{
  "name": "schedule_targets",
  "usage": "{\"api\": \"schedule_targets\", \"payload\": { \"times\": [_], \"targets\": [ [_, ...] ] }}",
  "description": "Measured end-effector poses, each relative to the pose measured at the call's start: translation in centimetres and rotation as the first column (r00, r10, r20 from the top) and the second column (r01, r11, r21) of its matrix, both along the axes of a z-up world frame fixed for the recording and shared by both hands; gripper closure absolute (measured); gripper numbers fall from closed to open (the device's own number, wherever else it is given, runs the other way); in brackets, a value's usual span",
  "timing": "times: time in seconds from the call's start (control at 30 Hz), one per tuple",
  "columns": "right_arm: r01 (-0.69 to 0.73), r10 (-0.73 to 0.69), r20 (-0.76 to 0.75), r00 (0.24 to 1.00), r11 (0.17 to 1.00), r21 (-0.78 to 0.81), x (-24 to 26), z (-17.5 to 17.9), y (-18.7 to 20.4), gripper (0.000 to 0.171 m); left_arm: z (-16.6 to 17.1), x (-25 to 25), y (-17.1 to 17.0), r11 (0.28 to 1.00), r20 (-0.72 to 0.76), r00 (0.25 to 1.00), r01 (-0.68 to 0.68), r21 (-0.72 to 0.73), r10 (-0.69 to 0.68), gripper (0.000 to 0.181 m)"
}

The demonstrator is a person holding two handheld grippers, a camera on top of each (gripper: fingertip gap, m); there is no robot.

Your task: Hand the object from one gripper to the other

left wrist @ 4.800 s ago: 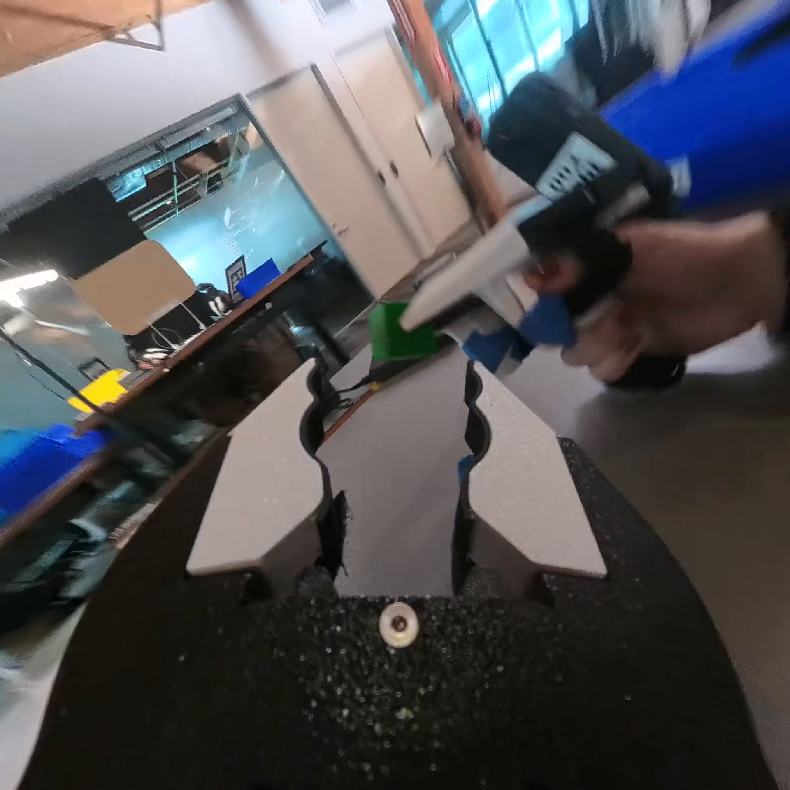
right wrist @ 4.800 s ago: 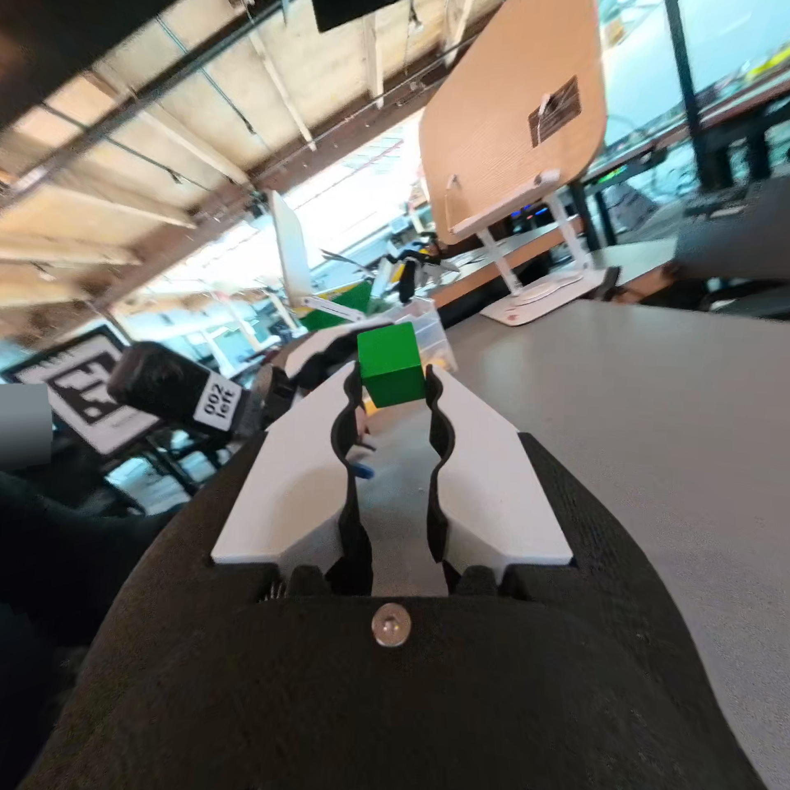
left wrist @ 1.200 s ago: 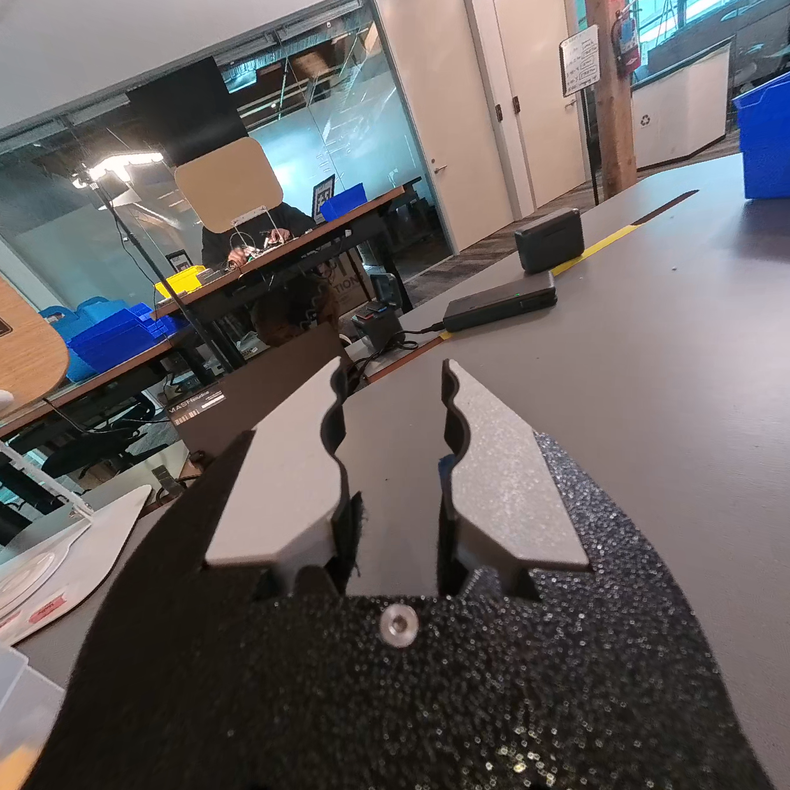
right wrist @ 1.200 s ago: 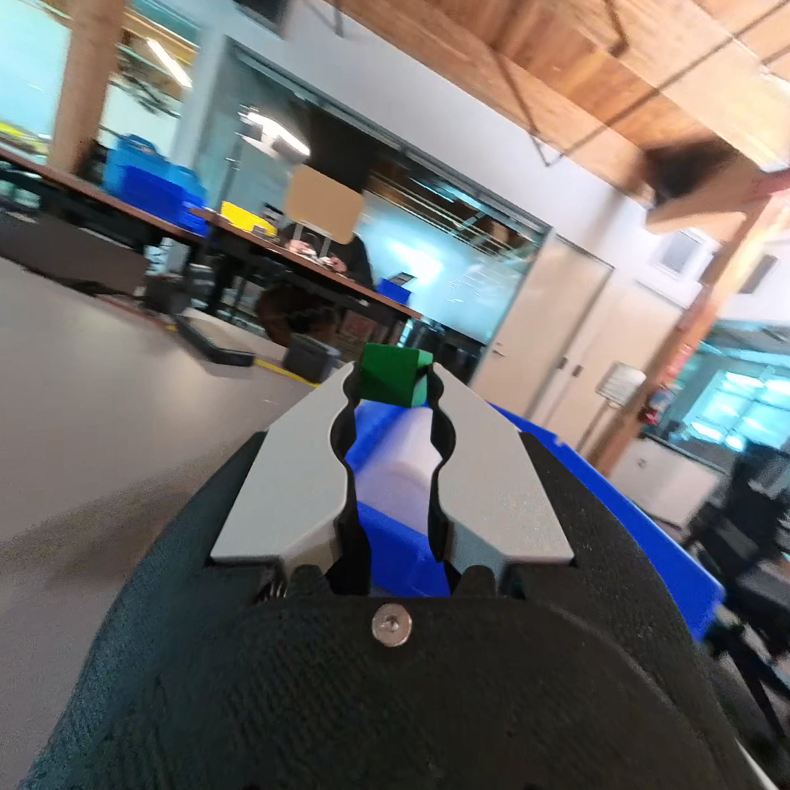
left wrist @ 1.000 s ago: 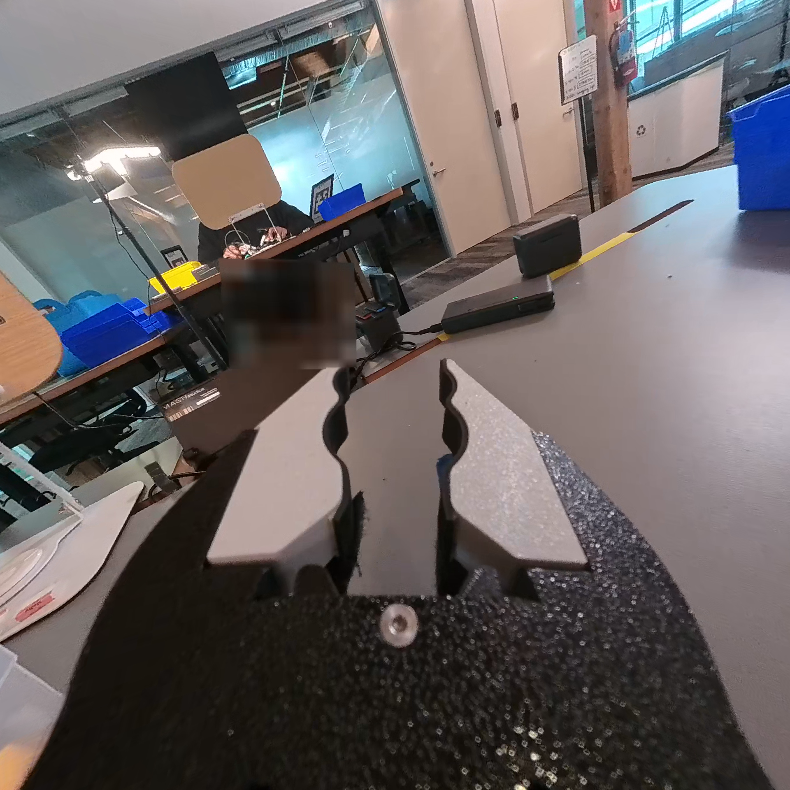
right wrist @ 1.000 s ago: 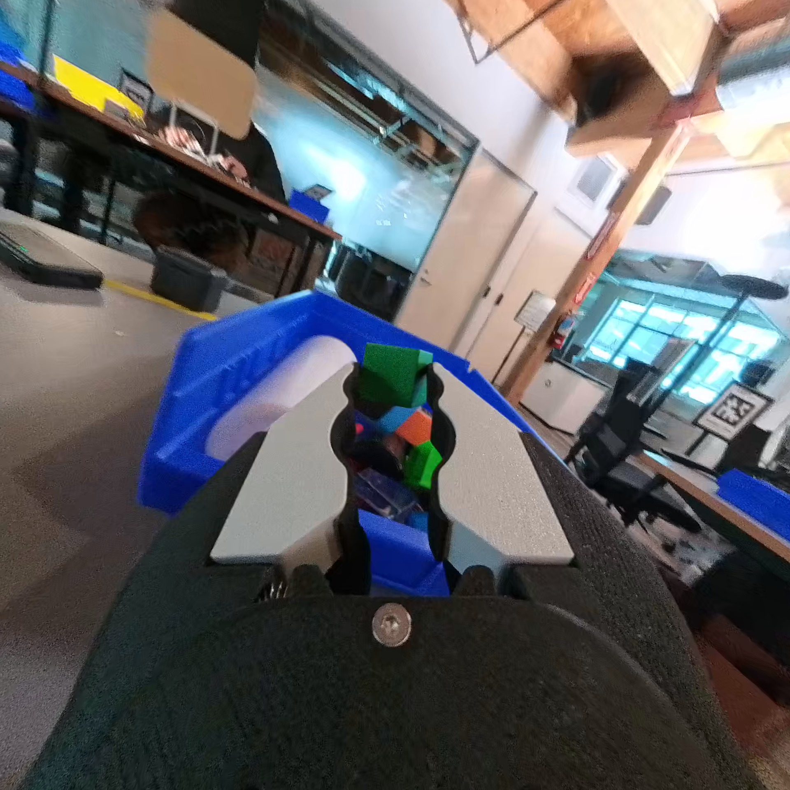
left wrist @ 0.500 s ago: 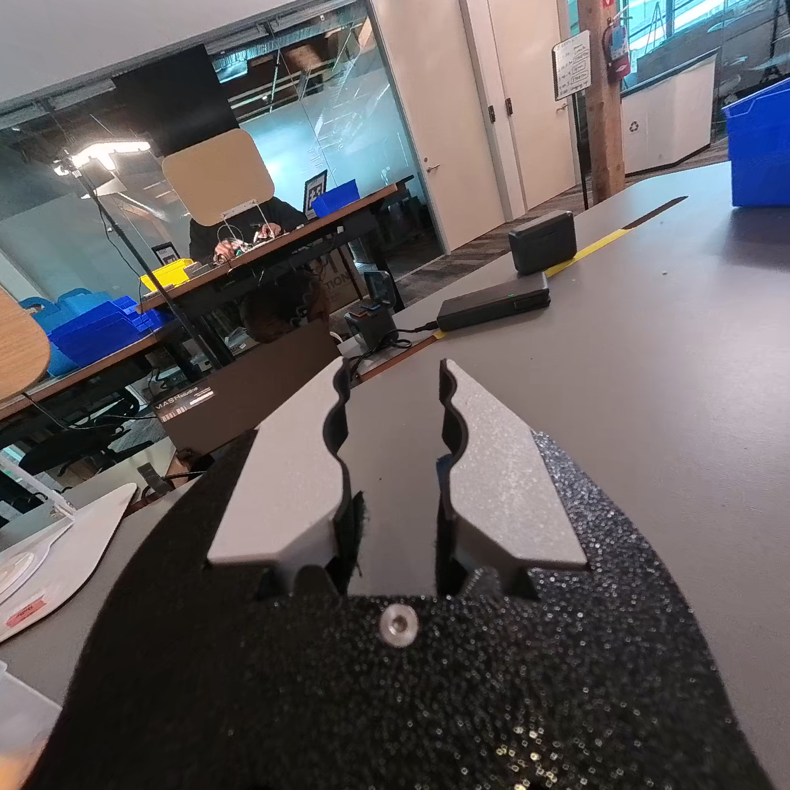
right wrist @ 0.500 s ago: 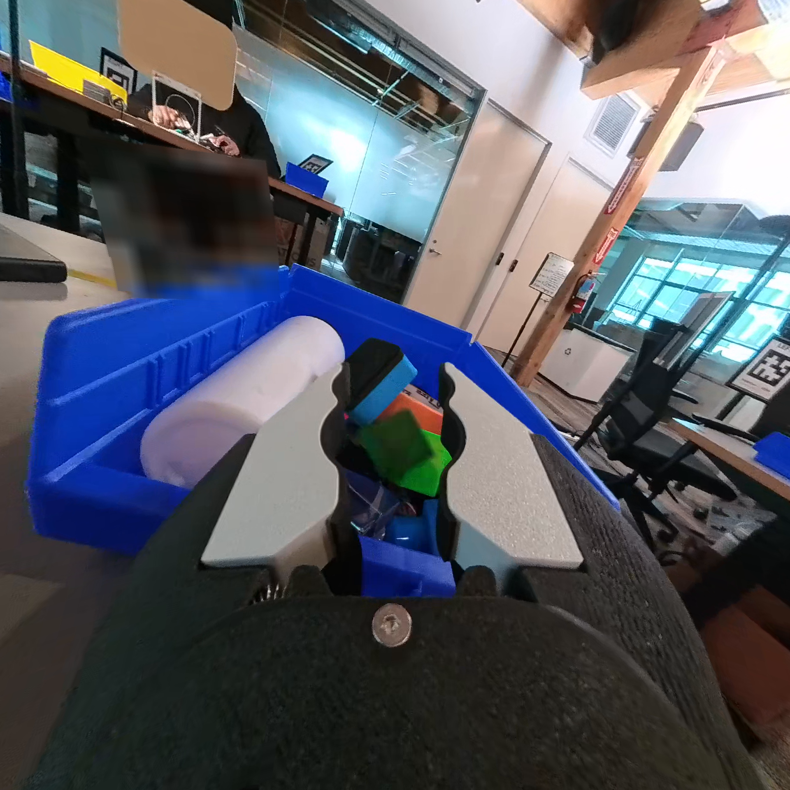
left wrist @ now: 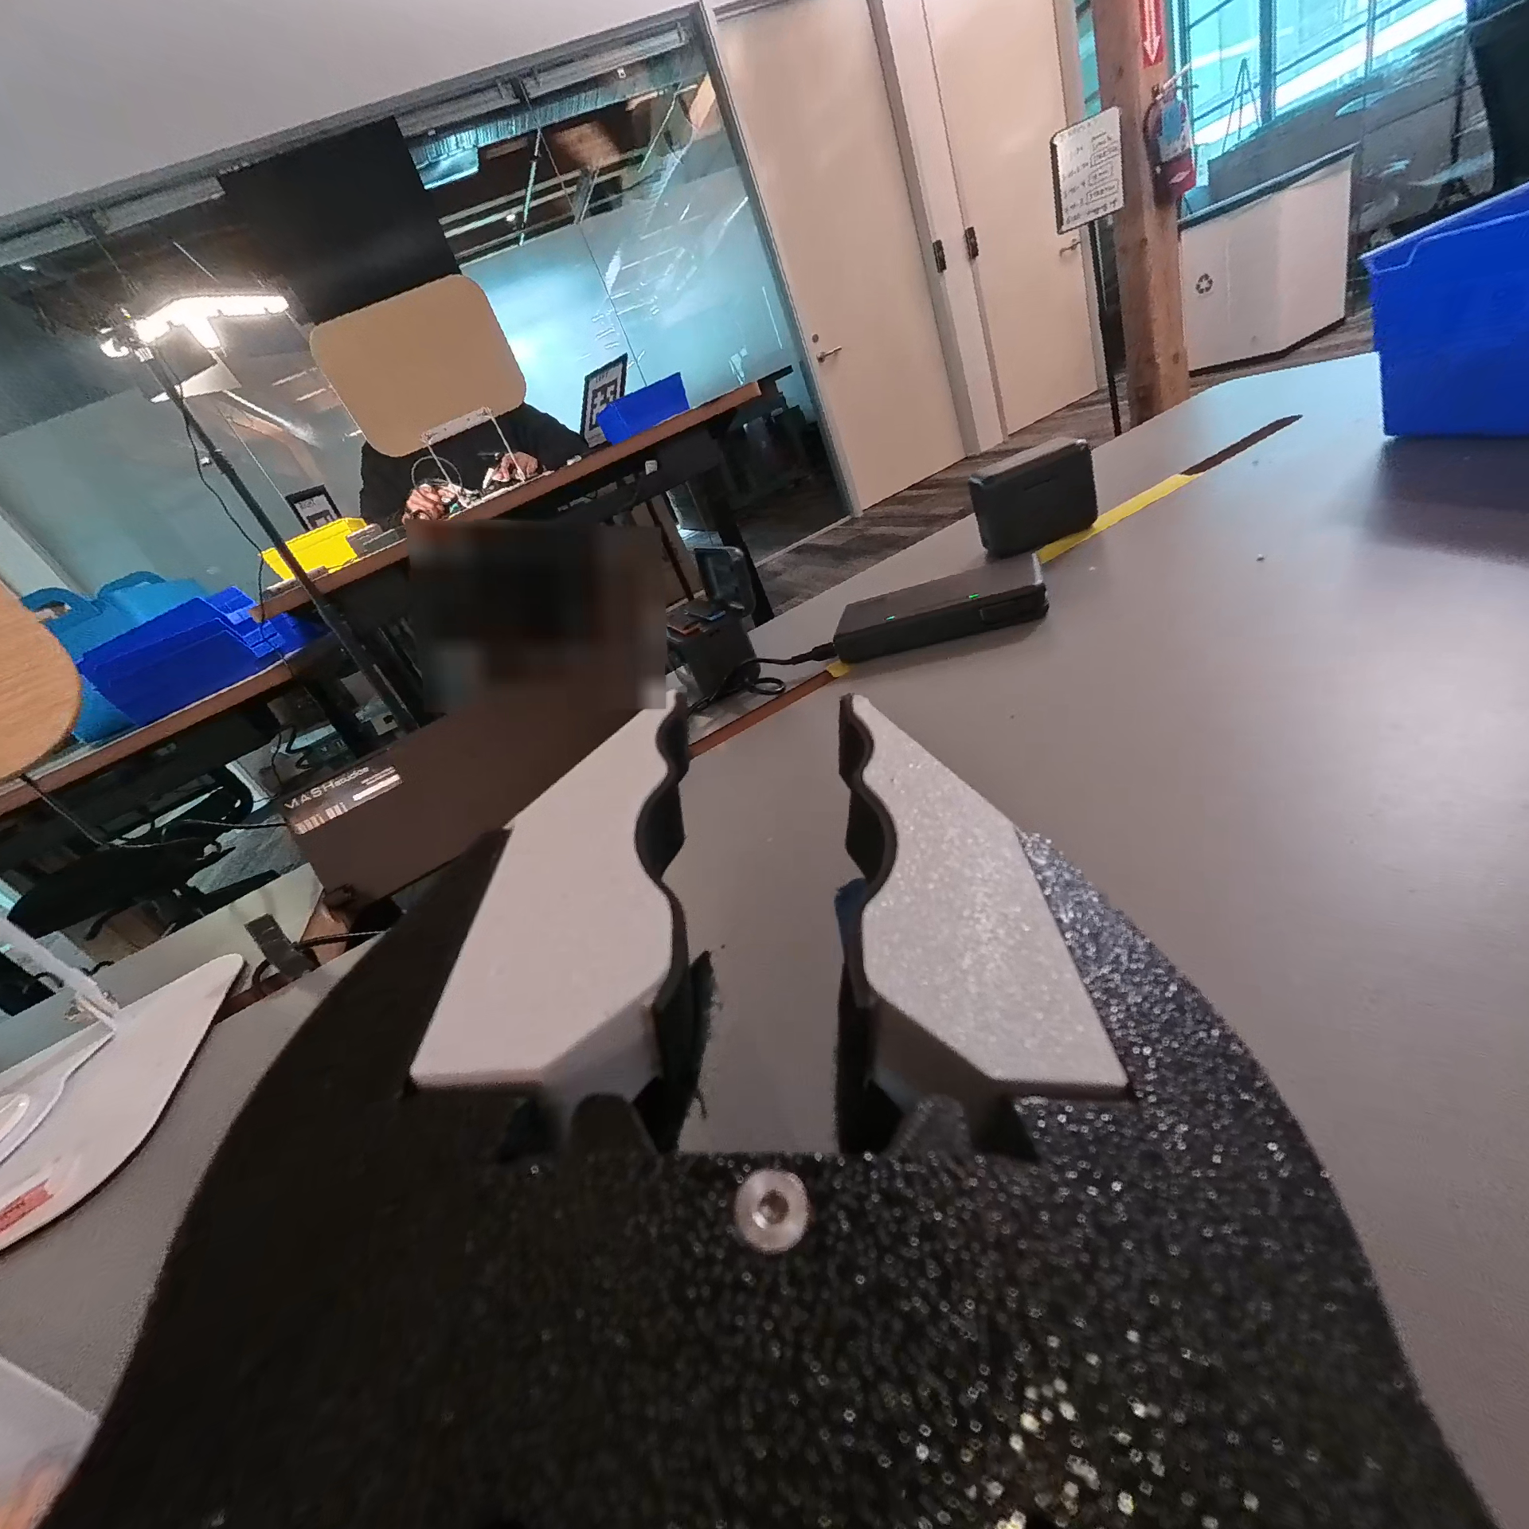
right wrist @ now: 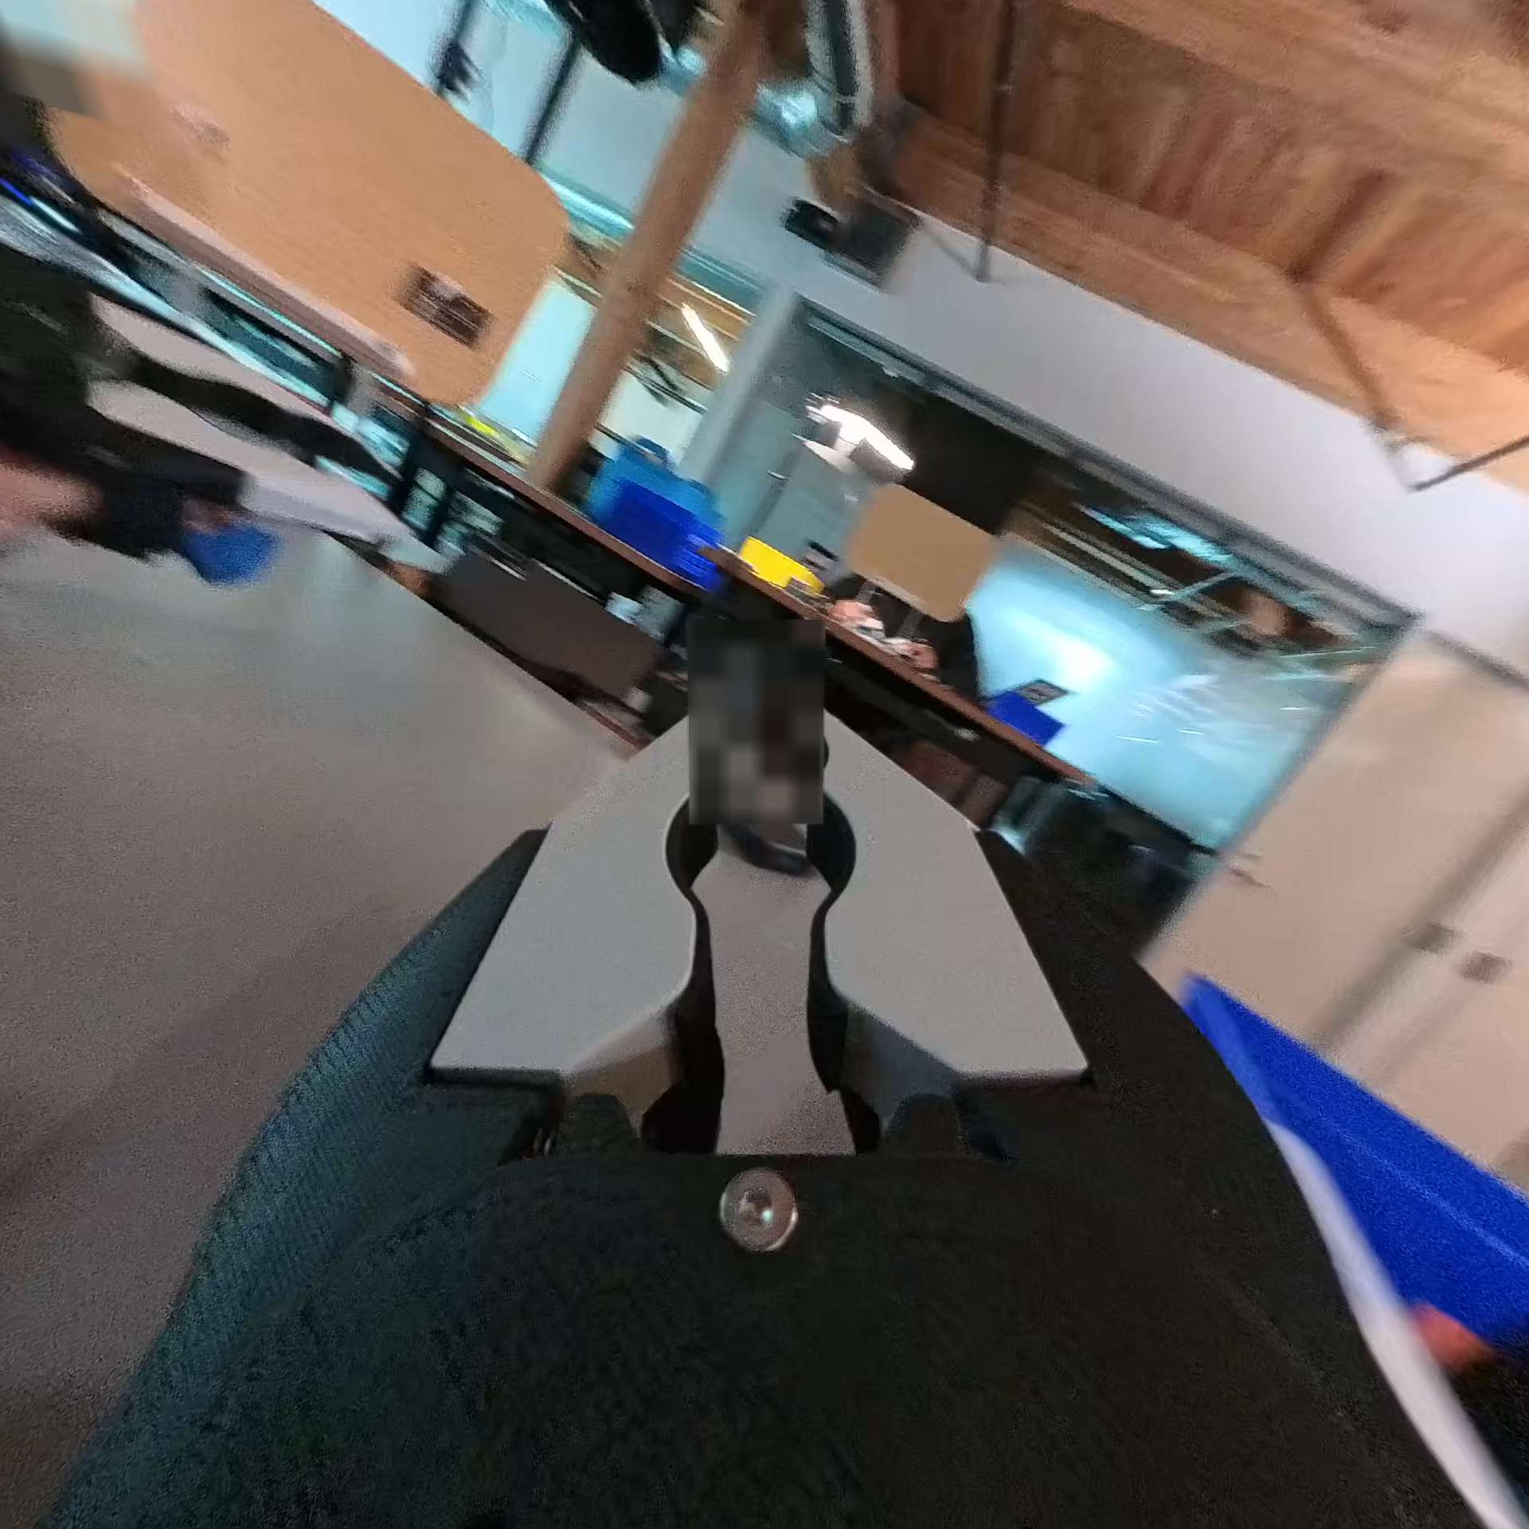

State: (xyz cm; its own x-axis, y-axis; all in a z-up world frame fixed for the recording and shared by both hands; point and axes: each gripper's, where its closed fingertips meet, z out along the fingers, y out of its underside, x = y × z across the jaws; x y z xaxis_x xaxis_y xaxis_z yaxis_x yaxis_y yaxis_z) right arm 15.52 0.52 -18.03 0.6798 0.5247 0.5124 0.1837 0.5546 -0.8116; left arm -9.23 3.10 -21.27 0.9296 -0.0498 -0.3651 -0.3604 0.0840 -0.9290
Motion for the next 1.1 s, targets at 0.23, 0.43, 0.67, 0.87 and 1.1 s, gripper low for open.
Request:
{"api": "schedule_targets", "payload": {
  "times": [0.23,0.43,0.67,0.87,1.1],
  "targets": [
    [-0.196,0.168,-0.199,0.965,0.973,-0.126,-12.4,0.8,2.8,0.158,1.3,-0.8,-0.6,0.998,0.033,0.999,-0.018,0.061,0.016,0.147],
    [-0.315,0.292,-0.175,0.94,0.941,-0.123,-20.9,0.6,4.6,0.157,4.5,-1.5,-2.8,0.984,-0.082,0.993,-0.072,0.161,0.086,0.16],
    [-0.393,0.351,-0.225,0.909,0.902,-0.179,-20.9,0.5,5.9,0.158,11.8,-2.4,-11.3,0.98,-0.147,0.982,-0.092,0.176,0.119,0.169],
    [-0.42,0.375,-0.227,0.899,0.884,-0.203,-21.6,0.3,6.6,0.158,8.3,-15.2,-16.8,0.912,-0.362,0.903,-0.332,-0.241,0.233,0.17],
    [-0.438,0.401,-0.195,0.895,0.873,-0.215,-22.4,-0.3,6.2,0.158,-6.1,-22.3,-21.5,0.369,-0.184,0.982,-0.158,-0.916,-0.036,0.144]
  ]
}}
